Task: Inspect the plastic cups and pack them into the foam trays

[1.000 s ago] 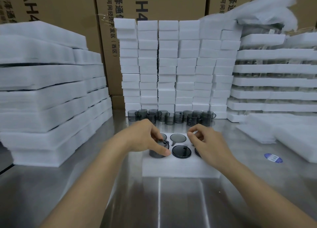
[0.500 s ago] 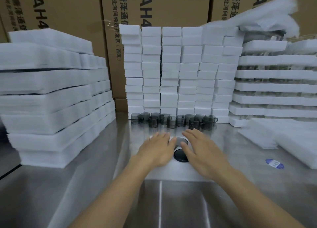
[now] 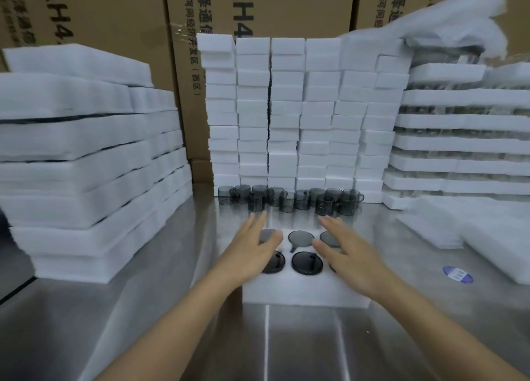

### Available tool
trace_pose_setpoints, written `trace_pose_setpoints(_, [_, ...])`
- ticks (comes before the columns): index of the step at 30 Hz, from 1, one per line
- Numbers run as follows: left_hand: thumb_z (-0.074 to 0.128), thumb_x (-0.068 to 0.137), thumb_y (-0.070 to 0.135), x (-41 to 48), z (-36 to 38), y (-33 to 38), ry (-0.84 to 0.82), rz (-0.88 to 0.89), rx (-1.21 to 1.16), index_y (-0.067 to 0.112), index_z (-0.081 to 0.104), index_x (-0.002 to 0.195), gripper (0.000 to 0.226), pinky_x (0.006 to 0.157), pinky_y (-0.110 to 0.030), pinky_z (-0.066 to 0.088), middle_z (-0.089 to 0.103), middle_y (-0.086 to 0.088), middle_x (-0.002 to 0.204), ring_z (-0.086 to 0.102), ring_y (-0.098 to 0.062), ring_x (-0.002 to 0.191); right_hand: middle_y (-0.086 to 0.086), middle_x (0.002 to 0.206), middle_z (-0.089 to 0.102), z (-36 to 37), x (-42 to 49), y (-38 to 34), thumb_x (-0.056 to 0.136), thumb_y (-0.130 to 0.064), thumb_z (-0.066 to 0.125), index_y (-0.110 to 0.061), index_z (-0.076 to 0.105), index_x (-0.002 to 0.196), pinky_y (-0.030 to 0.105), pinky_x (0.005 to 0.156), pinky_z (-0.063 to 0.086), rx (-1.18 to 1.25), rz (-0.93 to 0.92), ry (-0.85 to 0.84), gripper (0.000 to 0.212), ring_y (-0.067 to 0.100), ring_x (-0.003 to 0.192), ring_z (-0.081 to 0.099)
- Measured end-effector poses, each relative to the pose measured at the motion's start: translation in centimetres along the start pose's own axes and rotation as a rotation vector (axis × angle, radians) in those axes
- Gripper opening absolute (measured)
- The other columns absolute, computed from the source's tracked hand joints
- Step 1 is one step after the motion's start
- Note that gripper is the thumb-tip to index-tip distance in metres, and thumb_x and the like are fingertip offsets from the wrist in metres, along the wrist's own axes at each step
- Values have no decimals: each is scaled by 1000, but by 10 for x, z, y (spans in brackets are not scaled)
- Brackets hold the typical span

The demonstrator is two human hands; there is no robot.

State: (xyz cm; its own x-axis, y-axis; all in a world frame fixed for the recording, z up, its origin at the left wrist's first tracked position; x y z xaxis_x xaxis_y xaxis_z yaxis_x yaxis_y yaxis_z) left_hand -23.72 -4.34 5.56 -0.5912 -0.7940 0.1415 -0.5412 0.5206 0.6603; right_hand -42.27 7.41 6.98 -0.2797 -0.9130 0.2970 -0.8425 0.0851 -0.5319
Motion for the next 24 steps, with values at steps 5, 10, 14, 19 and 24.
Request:
trace_pose_setpoints(5, [49,106,64,-10,10,-29,-89,-42,-159,40,-2,170,85,135,-41,4,-1,15,179,-3,-6,164,-17,175,6,8,-5,31,106,-60,42,-30,21,169,24,129,2,-14,76,-120,72,1,161,0])
trace_pose_setpoints(10, [59,103,59,-22,10,-33,83,-176,-463,46,3,170,89,123,-27,17,23,20,173,17,-13,163,-19,170,25,4,-16,39,104,-46,59,-37,45,157,22,121,18,268,156,129,56,0,155,22])
trace_pose_setpoints(14, [68,99,55,-29,21,-34,160,-313,-899,42,29,168,81,127,-35,26,39,19,161,38,-9,151,-17,158,45,12,-25,52,100,-45,66,-42,48,154,28,110,30,633,348,154,57,1,135,41])
trace_pose_setpoints(19, [75,77,69,-24,-27,-44,162,-367,-1036,28,66,147,82,120,-59,43,68,-4,146,64,-32,135,-27,156,35,41,4,10,96,-58,65,-49,25,164,27,110,28,723,333,-6,79,-1,141,35])
trace_pose_setpoints(24, [69,80,69,-12,-109,-88,376,-392,-852,25,70,142,76,120,-57,44,68,-6,144,64,-32,134,-14,171,27,82,68,-63,98,-57,64,-40,22,167,39,124,26,843,287,-85,83,14,157,29])
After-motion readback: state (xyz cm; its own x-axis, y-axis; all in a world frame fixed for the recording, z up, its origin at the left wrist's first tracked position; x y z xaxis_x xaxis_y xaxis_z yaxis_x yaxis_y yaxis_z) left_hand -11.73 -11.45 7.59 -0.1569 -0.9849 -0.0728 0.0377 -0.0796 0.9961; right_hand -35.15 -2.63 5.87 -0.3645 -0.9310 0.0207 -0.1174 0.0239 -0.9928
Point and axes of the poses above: each hand's wrist, its own x-axis towards the middle knuckle, its own z-axis out of the palm, y = z × x, the point moved 8 cm from there along x, towards the middle knuckle
